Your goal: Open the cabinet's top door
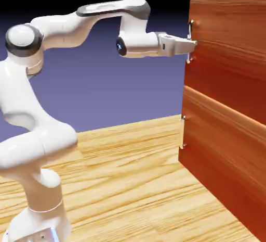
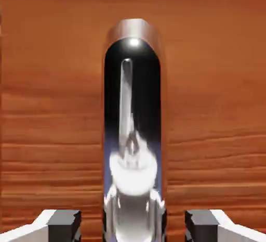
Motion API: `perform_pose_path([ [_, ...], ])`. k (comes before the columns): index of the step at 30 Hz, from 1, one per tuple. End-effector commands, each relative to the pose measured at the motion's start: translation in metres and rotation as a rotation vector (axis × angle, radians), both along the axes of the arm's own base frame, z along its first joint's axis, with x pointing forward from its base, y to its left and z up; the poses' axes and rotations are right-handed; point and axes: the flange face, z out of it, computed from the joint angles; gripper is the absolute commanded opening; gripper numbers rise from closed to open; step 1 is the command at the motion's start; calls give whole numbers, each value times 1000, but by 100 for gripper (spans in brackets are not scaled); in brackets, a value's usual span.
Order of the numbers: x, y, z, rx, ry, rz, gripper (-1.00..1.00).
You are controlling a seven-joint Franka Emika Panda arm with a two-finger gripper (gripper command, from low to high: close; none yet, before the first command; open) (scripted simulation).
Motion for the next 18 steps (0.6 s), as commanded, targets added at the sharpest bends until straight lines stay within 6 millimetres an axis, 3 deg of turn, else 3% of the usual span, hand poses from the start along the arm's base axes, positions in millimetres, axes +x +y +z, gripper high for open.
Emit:
perform_pose_path([
  [1, -6, -2, 0, 1, 1, 12, -100],
  [11, -68, -27, 0, 0, 1, 147, -100],
  [18, -119, -56, 0, 0, 1, 266, -100],
])
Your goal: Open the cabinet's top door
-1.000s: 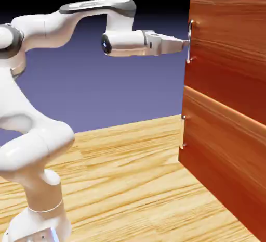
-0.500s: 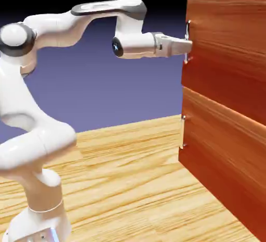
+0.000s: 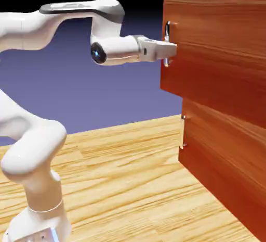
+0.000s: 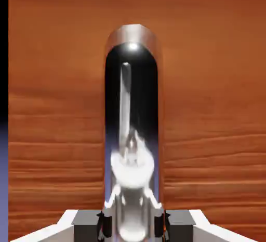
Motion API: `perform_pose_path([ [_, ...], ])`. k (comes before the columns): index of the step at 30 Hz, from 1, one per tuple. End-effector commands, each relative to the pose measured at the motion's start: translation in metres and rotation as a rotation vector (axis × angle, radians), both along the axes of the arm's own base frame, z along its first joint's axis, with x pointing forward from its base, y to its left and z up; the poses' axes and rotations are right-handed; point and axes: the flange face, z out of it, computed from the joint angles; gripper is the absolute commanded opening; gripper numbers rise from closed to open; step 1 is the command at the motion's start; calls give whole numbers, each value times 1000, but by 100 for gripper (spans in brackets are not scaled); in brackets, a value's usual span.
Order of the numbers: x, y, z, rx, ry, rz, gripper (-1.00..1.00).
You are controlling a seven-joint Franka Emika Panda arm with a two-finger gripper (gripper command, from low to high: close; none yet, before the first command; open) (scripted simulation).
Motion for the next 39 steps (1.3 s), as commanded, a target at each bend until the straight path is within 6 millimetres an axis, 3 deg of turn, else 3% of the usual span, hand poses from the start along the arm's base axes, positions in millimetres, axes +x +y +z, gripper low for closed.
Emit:
perform_pose_path([
  [1, -8, -5, 0, 1, 0, 18, -100],
  [9, -69, -54, 0, 1, 1, 177, -100],
  [19, -129, -120, 0, 1, 1, 358, -100],
  [30, -179, -202, 0, 1, 1, 553, -100],
  [39, -211, -289, 0, 1, 1, 741, -100],
])
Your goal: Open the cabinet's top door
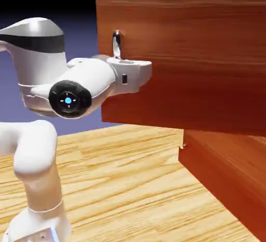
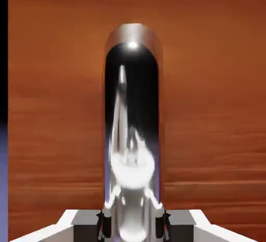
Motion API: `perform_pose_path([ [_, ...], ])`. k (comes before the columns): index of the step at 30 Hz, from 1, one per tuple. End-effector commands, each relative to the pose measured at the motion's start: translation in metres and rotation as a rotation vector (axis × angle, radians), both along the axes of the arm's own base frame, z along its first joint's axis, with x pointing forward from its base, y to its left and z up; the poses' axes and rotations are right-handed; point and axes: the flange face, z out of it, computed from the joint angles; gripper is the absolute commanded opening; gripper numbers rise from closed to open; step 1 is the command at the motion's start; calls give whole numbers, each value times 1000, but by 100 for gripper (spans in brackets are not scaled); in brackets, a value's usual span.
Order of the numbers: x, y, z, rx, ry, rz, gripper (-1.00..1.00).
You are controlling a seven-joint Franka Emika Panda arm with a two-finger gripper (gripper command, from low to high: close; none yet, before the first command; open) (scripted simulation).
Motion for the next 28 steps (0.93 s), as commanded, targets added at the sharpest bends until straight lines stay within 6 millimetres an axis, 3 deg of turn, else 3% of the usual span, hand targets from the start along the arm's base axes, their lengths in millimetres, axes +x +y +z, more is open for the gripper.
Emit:
perform_pose_path([
  [1, -3, -11, 0, 0, 0, 23, -100],
  [14, -16, -144, 0, 0, 0, 294, -100],
  [28, 0, -250, 0, 0, 0, 511, -100],
])
